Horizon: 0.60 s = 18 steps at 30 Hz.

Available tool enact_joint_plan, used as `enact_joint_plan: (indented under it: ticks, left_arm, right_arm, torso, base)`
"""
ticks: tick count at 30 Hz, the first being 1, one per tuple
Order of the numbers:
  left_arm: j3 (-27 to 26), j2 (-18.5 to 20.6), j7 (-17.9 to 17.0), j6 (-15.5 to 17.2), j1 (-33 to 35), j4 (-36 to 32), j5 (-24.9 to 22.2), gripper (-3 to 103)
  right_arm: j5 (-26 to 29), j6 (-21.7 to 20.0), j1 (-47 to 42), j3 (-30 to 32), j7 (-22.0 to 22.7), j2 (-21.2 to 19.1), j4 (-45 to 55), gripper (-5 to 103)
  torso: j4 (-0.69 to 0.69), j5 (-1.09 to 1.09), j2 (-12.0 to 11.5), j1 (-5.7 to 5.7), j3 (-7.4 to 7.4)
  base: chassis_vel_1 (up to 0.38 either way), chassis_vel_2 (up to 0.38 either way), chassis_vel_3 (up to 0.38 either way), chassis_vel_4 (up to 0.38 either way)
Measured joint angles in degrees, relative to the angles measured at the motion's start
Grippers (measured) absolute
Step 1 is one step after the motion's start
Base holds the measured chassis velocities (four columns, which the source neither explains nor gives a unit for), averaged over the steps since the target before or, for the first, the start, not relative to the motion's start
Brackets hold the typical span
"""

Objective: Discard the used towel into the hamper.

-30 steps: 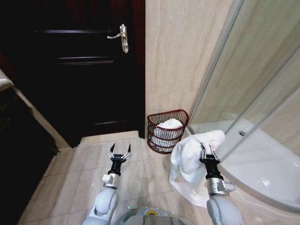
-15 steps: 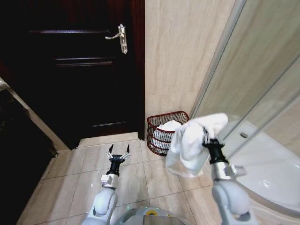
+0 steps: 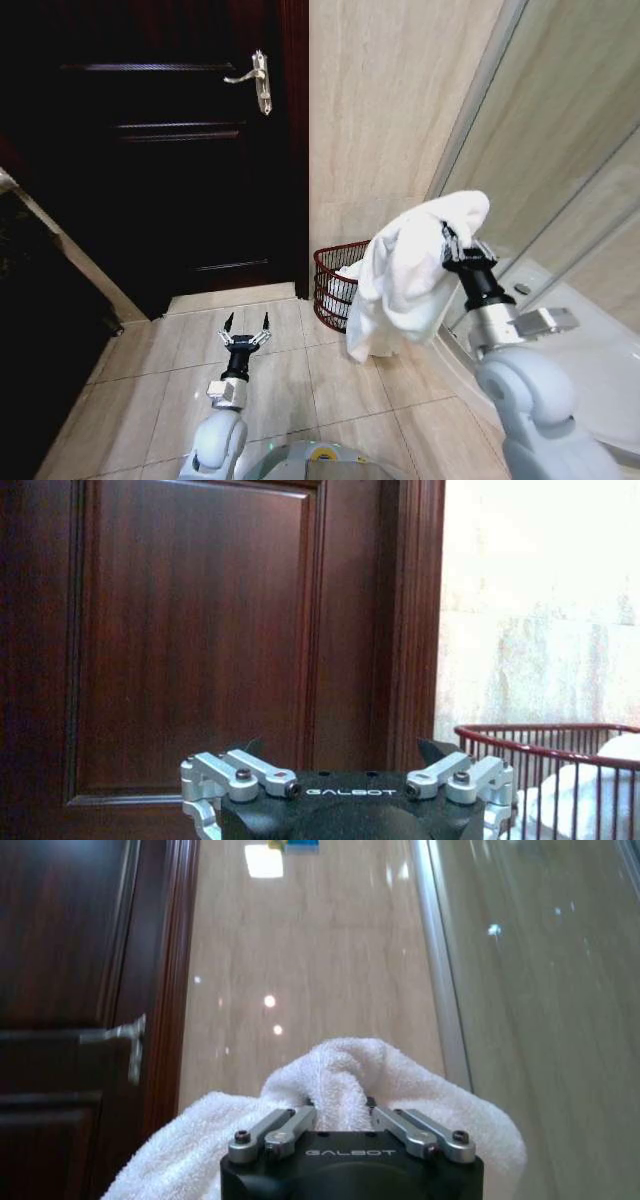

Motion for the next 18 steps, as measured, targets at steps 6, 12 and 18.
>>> enact_joint_plan:
  ticks: [6,12,18]
  left_arm:
    - [-0.1,0.06,-1.34,0.92,0.36,-1.15,-0.37,100]
    - [0.08,-0.13,-2.44,1.49,0.35,-1.35,-0.33,100]
    - [-0.62,-0.17,-1.19,1.51,1.32,-2.13,-0.81,100]
  right_arm:
    - [7.19,-3.87,10.68,-0.84,3.72,-5.35,-1.74,14]
    - [11.86,-4.95,15.74,-1.07,4.98,-10.66,-3.32,14]
    - [17.94,-5.81,25.9,-2.71,6.0,-16.47,-7.69,14]
  torso:
    - [0.02,-0.01,0.0,0.0,0.0]
    - [-0.01,-0.01,0.0,0.0,0.0]
    - [0.01,-0.04,0.79,0.24,0.53]
  base:
    - [0.0,0.0,0.0,0.0]
    - [0.0,0.0,0.0,0.0]
    - [0.0,0.0,0.0,0.0]
